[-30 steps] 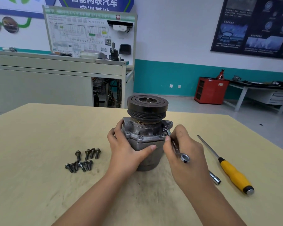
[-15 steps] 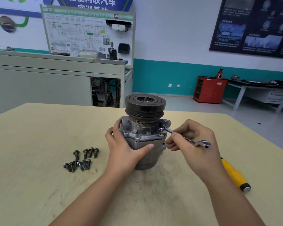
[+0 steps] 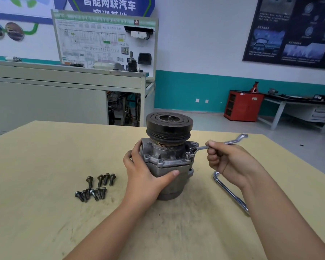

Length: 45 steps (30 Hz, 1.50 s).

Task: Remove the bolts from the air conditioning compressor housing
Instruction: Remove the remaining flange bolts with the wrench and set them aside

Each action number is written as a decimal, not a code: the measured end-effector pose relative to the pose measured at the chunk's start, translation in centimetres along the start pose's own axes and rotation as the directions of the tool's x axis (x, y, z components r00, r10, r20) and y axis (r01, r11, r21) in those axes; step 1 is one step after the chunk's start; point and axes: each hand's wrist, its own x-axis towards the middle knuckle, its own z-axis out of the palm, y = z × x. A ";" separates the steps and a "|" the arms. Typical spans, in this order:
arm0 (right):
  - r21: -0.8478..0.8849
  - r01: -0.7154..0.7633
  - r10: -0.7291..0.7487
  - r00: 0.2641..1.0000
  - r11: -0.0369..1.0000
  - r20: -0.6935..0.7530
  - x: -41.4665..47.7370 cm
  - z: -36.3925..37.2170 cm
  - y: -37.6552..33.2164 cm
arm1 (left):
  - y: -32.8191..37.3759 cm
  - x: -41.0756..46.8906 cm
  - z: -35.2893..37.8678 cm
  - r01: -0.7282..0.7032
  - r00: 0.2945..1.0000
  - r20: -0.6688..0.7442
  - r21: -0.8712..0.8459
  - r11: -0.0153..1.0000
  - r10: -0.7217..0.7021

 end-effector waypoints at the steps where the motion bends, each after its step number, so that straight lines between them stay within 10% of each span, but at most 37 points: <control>1: 0.017 0.002 -0.001 1.000 1.000 -0.015 0.5 0.2 0.2 | 0.0 0.0 0.0 -0.002 1.000 -0.001 0.001 1.000 0.002; 15: -0.003 0.345 -0.339 0.920 0.939 -0.196 0.9 2.4 0.1 | 0.0 0.0 0.0 0.002 1.000 0.004 -0.004 1.000 -0.002; 22: -0.527 0.644 -0.752 0.659 0.554 0.015 -3.3 2.9 2.2 | 0.0 0.1 0.0 0.004 1.000 -0.007 -0.004 1.000 -0.004; 33: -0.809 0.582 -0.814 0.506 0.078 0.286 -6.2 3.3 4.0 | 0.1 0.1 0.0 -0.002 1.000 -0.015 -0.009 1.000 0.002; 45: -0.852 0.524 -0.822 0.485 0.000 0.298 -6.7 4.6 4.5 | 0.2 0.1 0.0 -0.004 1.000 -0.023 -0.017 1.000 0.004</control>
